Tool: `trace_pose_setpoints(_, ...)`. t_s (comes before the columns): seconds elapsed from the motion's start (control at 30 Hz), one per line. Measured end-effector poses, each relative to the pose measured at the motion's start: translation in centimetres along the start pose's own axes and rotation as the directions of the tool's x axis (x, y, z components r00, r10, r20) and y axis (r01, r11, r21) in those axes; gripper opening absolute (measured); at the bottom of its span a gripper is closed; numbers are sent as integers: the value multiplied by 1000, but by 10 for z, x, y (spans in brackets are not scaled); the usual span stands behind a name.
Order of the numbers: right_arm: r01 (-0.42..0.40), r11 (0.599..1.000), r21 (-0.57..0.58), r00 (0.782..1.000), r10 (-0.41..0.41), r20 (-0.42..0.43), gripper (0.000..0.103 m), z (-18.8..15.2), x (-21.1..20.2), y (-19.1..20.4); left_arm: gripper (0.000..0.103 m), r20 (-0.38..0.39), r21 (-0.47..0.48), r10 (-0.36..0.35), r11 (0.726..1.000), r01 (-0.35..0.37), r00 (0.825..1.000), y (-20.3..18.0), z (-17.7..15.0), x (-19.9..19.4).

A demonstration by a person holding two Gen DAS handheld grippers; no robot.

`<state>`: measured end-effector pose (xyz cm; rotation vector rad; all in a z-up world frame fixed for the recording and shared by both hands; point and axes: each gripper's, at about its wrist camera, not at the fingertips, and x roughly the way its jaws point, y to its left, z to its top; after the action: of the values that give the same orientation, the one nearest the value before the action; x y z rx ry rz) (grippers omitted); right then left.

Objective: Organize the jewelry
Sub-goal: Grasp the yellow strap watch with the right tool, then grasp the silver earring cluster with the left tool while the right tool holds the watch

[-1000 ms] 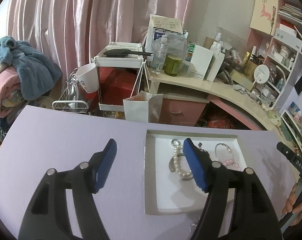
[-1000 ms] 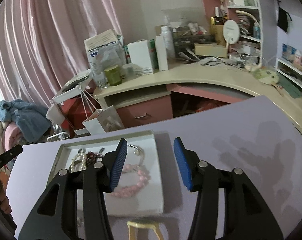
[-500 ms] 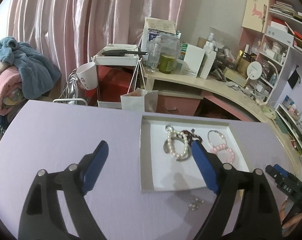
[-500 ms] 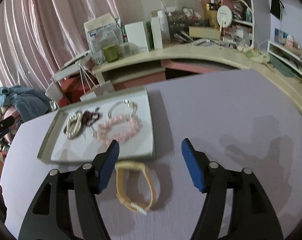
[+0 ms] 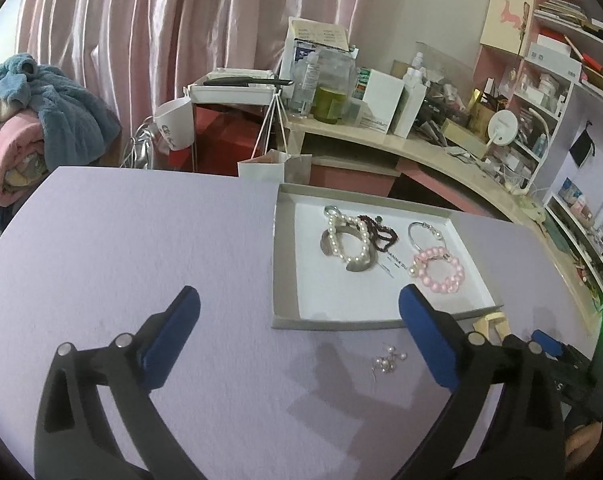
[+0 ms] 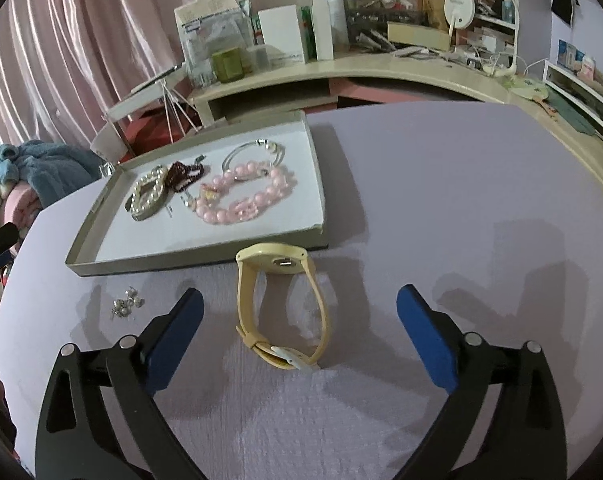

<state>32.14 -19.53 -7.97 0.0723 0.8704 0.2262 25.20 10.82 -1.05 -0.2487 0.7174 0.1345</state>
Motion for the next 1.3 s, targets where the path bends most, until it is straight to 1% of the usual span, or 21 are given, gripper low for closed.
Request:
trace_pose_setpoints(0.2, 8, 1000, -27, 1000, -8, -17, 99, 0, 9, 8, 100, 6, 6, -5, 1000, 5, 1000, -2, -3, 0)
trace_pose_setpoints(0.47, 39, 997, -63, 998, -42, -45, 99, 3, 24, 14, 100, 12, -10, 1, 1000, 0, 1000, 2, -2, -1)
trace_pose_setpoints(0.73, 50, 996, -80, 997, -53, -48, 98, 2, 28, 16, 100, 8, -8, 0, 1000, 0, 1000, 2, -1, 1)
trace_pose_setpoints(0.8, 56, 995, -87, 997, -60, -49, 94, 1, 29, 17, 100, 7, -8, 0, 1000, 1, 1000, 2, -1, 1)
trace_pose_setpoints(0.87, 58, 994, -95, 997, -64, -54, 85, 2, 31, 18, 100, 6, -9, 1, 1000, -1, 1000, 2, -1, 0)
trace_pose_setpoints(1.03, 60, 993, -104, 995, -67, -67, 78, 0, 34, 19, 100, 6, -8, 0, 1000, 0, 1000, 1, -1, 1)
trace_pose_setpoints(1.1, 64, 991, -115, 994, -73, -76, 60, -1, 35, 20, 100, 5, -7, -2, 1000, 2, 1000, 0, -2, 1)
trace_pose_setpoints(1.13, 61, 990, -125, 994, -71, -77, 47, -2, 35, 21, 100, 3, -5, -5, 1000, 5, 1000, -1, -3, 2)
trace_pose_setpoints(1.17, 63, 989, -131, 994, -74, -79, 42, -3, 34, 22, 100, 1, -2, -7, 1000, 7, 1000, -3, -4, 3)
trace_pose_setpoints(1.23, 34, 993, -112, 995, -44, -88, 40, -3, 31, 20, 100, -4, 3, -12, 1000, 12, 1000, -7, -8, 3)
trace_pose_setpoints(1.3, 22, 995, -94, 997, -29, -65, 39, -3, 23, 18, 100, -12, 8, -18, 1000, 18, 1000, -9, -12, 4)
